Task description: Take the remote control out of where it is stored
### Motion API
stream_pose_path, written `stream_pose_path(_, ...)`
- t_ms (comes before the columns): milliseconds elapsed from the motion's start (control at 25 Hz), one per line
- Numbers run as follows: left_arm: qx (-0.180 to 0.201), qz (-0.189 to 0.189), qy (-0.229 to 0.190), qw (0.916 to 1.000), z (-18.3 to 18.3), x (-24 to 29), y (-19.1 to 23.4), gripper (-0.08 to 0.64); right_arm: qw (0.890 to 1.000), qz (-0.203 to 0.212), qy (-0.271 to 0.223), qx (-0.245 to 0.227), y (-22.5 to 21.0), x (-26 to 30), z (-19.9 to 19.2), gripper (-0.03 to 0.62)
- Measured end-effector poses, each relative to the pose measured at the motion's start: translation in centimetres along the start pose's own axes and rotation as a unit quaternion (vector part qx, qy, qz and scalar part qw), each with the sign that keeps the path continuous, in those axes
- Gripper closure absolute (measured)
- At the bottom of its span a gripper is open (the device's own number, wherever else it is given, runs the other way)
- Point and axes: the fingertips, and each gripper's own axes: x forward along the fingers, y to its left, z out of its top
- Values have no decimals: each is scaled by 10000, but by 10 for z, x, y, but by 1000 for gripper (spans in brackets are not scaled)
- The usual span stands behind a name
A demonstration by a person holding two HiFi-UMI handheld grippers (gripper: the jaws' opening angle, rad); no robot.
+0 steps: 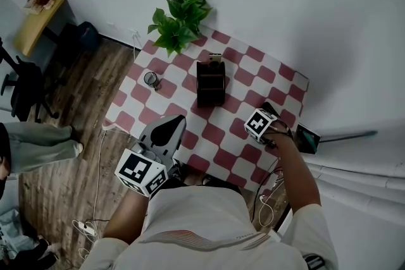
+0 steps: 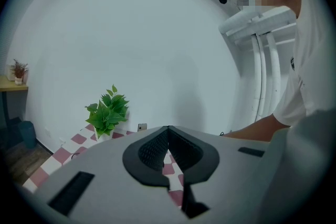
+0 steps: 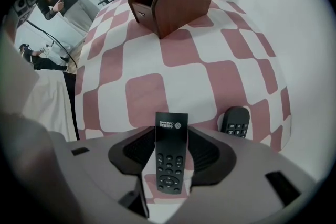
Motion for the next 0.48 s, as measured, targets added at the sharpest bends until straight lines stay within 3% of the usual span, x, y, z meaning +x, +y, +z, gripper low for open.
stream_pose_path(120,8,-26,-3,10000,2,0,-1,554,9997,-9,-231,107,-1,-11,2,381)
stream_pose_path(280,26,-85,-59,9999,3,0,-2,554,9955,-322,-843,305,-9,-54,12,370)
stream_pose_path(400,33,-143,-121,9998,8,0,-3,554,9848,-557,-1551,557,-9,-102,25,371)
stream_pose_path(480,44,-183,-171,9997,12,-1,-4,552,9712,-669,-2148,780,-7,-134,33,379)
